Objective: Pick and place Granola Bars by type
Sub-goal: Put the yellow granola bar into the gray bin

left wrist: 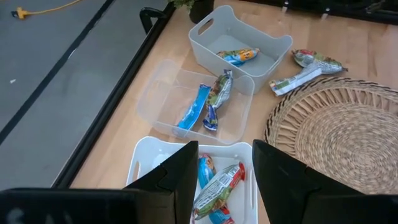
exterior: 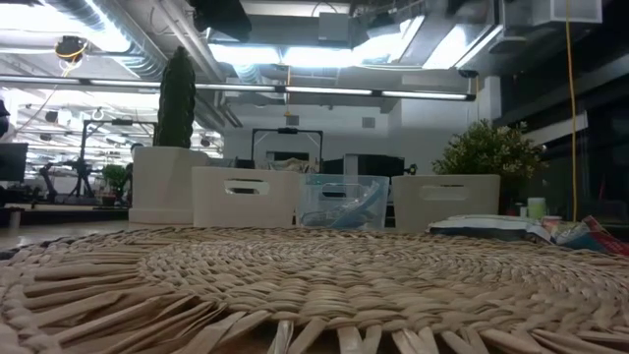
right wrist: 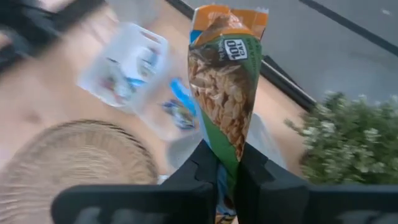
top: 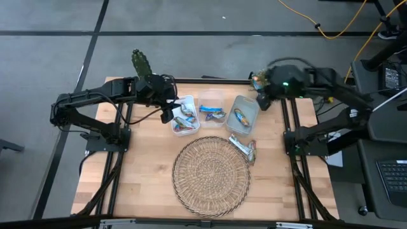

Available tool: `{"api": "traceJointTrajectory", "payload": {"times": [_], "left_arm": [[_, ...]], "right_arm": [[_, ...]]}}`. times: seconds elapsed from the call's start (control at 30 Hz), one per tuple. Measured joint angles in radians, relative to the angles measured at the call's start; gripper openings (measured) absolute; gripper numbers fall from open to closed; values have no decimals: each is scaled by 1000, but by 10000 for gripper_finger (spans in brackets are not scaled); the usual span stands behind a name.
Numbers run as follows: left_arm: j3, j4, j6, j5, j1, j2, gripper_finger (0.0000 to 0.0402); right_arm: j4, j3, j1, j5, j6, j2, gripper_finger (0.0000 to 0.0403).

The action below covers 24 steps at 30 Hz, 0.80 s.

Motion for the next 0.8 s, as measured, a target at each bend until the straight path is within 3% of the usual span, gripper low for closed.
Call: {"api": "traceJointTrajectory", "payload": {"times": [0.13,0.27,0.43,0.57,0.8], "left_arm": [[0,0,-9,-17,0,0,143],[0,0,-9,-17,0,0,143],[0,0,-18,-17,0,0,143],[0,0,-31,-16,0,0,143],[0,0,-36,-17,0,0,143]], "right_arm": [[55,-136,-55,-34,-34,29,31],[221,-392,-92,-109,-50,35,45],[418,-661,-122,-183,-12,35,24],[476,-737,-133,-215,4,35,23],[497,-747,-154,-227,28,35,73]]}}
